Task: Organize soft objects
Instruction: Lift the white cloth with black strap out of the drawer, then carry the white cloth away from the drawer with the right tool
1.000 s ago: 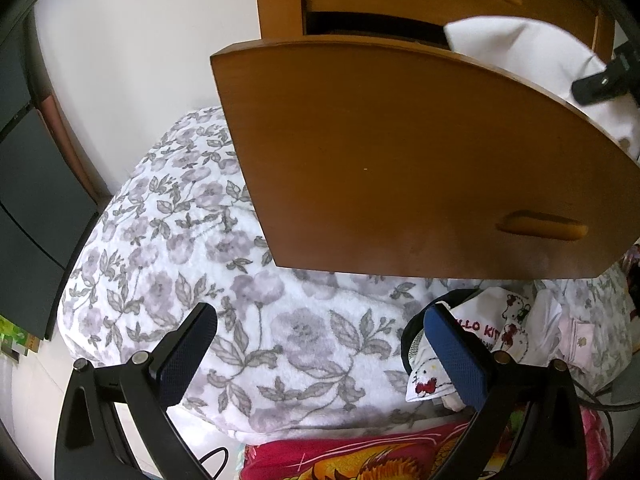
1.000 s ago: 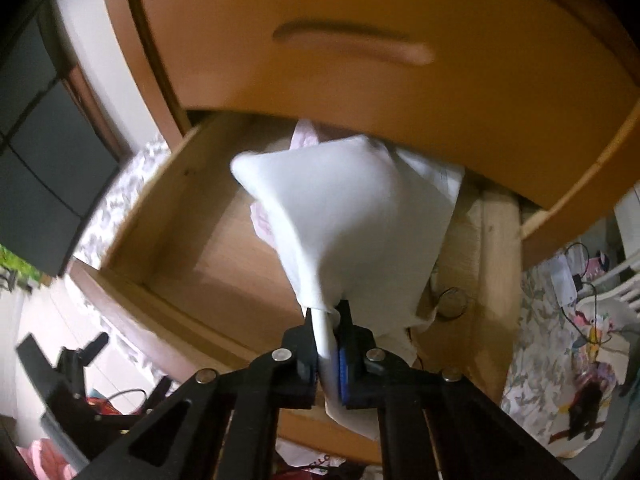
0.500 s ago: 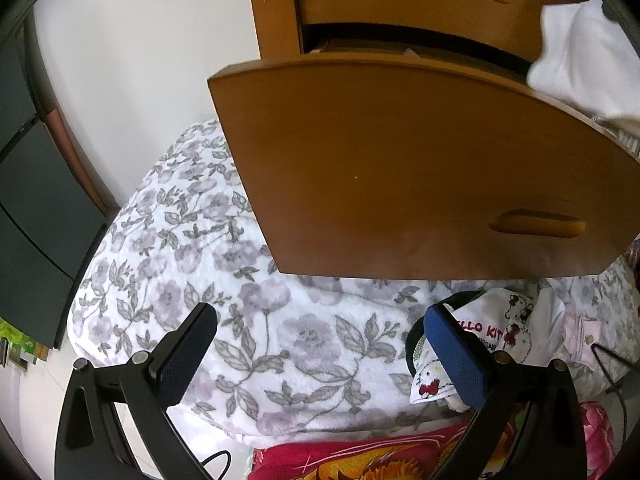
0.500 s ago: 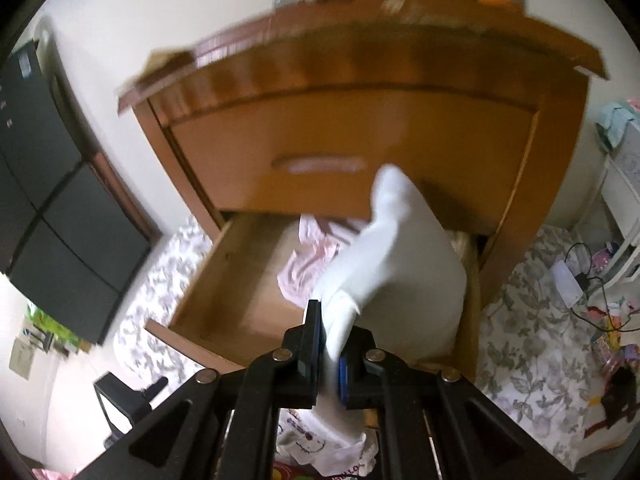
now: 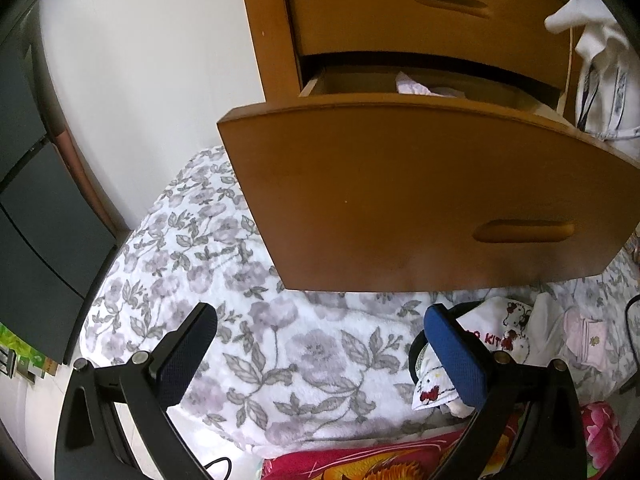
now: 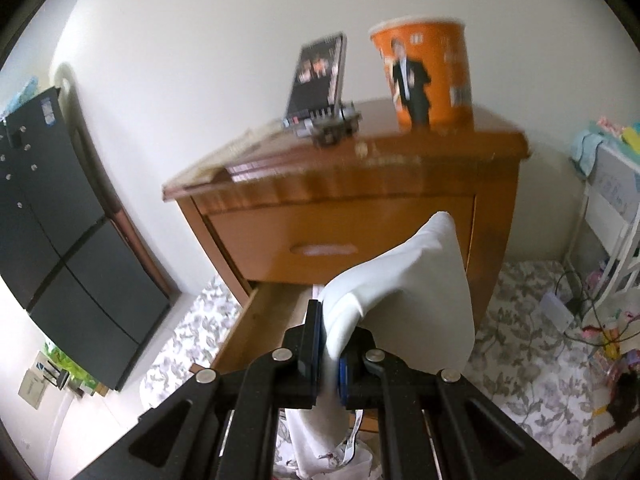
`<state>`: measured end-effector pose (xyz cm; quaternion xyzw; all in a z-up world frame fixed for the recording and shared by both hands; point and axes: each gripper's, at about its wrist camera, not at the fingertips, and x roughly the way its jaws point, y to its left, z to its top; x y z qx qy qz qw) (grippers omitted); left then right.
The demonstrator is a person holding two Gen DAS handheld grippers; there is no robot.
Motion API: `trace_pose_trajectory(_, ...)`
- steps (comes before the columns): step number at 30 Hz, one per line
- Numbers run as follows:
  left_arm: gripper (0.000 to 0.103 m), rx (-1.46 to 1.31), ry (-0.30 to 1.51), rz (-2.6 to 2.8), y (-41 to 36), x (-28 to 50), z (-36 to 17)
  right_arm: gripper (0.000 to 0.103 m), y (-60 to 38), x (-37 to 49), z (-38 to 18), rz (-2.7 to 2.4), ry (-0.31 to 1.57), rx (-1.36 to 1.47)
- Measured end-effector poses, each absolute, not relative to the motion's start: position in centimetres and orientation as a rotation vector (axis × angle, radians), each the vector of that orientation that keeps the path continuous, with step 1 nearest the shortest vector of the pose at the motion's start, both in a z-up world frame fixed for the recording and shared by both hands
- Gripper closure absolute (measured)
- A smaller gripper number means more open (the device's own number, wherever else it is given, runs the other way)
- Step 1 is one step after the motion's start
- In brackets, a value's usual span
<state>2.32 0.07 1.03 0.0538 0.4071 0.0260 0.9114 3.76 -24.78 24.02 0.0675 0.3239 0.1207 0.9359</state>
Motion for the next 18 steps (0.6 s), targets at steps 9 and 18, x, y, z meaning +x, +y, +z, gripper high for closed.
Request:
trace_pose_trajectory(9, 0.000, 0.121, 0.787, 0.052, -0.1, 1.5, 1.7, 0.096, -25.3, -0.5, 27.9, 0.249, 0.552, 0.124)
trace_pose_trajectory(18, 0.000, 0.123, 0.773, 0.054, -0.2, 1.1, 1.9, 0.096, -26.4, -3.5, 28.9, 0.238, 0.501, 0.150)
